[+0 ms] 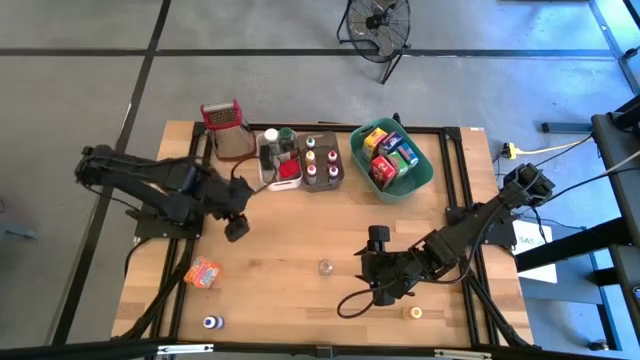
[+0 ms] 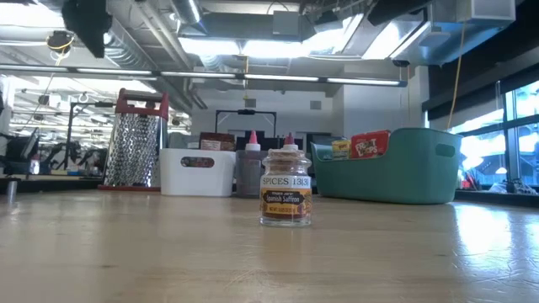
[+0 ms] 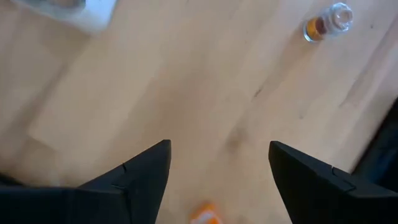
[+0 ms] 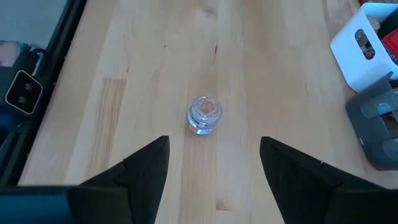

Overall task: Pick & Place Kitchen Items
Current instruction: Put the yellow food coloring bottle into the middle black transparent bin

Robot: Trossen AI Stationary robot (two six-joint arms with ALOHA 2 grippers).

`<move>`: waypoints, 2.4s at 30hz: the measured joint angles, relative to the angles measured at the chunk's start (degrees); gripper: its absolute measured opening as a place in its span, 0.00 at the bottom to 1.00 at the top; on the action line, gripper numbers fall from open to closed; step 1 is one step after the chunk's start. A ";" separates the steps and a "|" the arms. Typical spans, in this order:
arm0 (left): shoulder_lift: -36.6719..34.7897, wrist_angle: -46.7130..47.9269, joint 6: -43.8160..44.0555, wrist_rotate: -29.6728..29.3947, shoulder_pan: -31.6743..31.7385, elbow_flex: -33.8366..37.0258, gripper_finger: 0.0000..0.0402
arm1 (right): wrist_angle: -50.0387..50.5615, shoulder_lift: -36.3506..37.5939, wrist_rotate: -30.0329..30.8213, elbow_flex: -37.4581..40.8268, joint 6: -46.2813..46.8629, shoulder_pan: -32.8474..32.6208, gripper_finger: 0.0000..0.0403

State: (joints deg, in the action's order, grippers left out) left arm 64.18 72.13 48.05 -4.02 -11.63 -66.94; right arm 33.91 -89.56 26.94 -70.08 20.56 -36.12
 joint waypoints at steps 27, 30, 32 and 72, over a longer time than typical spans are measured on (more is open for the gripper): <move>1.88 -10.81 -21.33 -12.95 -15.15 0.02 0.70 | -0.35 0.00 0.00 0.00 -3.45 0.11 0.63; 1.88 -13.87 -24.56 -13.18 -16.04 0.02 0.70 | -0.56 0.00 0.00 0.00 -3.90 0.32 0.63; 1.88 -15.69 -26.29 -14.07 -16.39 0.02 0.70 | -0.88 0.00 0.00 0.00 -4.09 0.54 0.63; 4.44 -17.96 -18.56 -26.04 -16.88 0.09 0.70 | 30.56 -0.39 -22.90 -15.74 42.68 -11.71 0.63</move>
State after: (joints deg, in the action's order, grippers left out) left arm 68.63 54.17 29.48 -30.06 -28.51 -66.85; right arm 64.47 -89.95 4.03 -85.82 63.24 -47.83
